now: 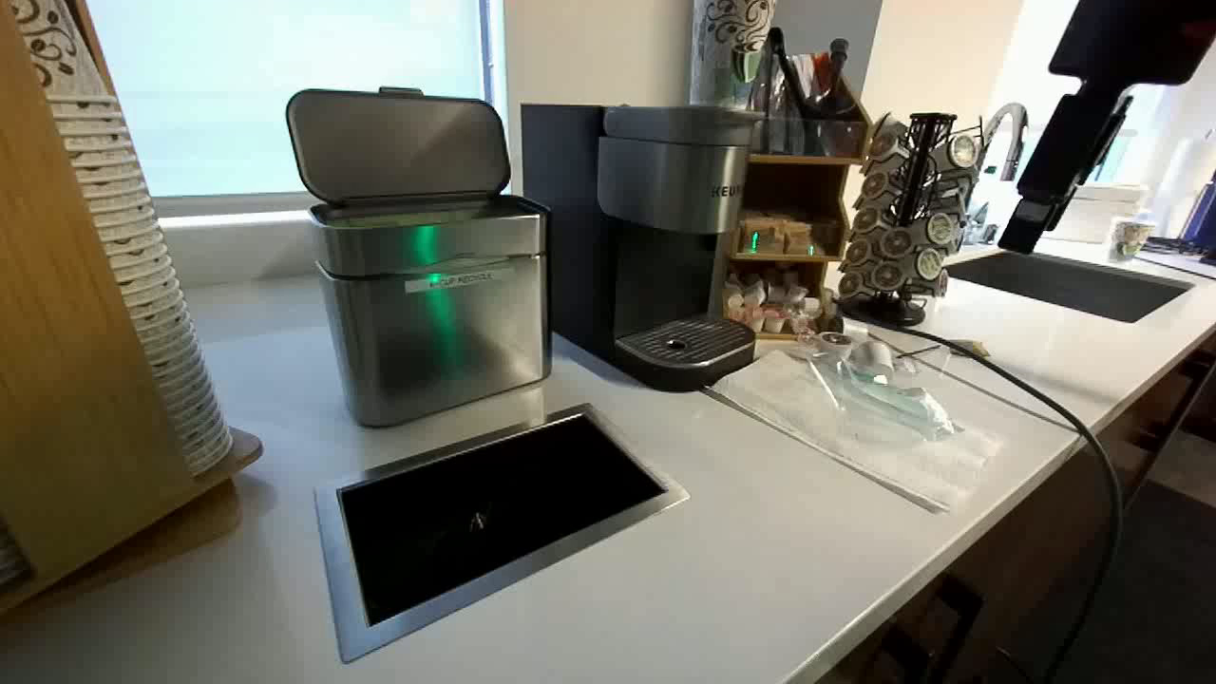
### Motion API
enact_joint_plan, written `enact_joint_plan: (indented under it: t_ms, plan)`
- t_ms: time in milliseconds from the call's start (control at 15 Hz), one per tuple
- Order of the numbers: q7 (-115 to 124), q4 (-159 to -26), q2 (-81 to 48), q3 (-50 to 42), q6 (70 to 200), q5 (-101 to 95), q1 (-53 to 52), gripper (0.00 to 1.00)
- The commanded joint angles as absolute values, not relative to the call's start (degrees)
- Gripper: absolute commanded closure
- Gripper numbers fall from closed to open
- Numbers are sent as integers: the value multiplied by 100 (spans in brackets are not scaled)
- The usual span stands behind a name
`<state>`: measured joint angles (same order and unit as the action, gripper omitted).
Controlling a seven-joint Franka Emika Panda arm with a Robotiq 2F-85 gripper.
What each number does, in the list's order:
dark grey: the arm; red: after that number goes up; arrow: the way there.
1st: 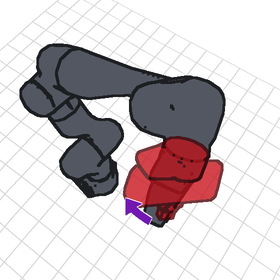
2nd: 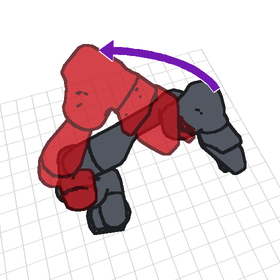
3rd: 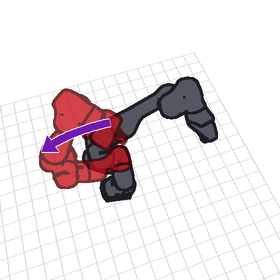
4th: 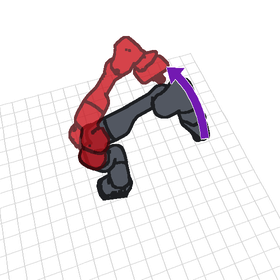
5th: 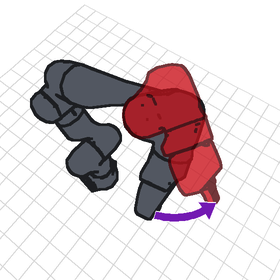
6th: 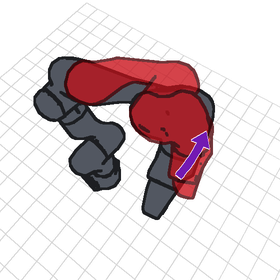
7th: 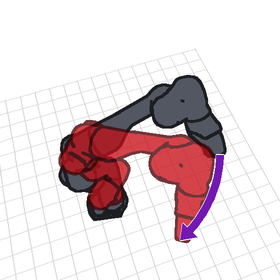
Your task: Push the wooden rack backwards
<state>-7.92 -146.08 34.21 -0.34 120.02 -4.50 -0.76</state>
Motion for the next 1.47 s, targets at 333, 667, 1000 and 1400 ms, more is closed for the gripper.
enact_joint_plan:
  t_ms: [333, 667, 1000, 1400]
  plan:
    - [-778, -14595, 3418, -57, 11984, -465, -104, 0]
    - [-778, -14595, 3418, -57, 11984, -465, -104, 0]
    - [-778, -14595, 3418, -57, 11984, -465, -104, 0]
    - [138, -14407, 3311, -74, 13397, -737, 537, 0]
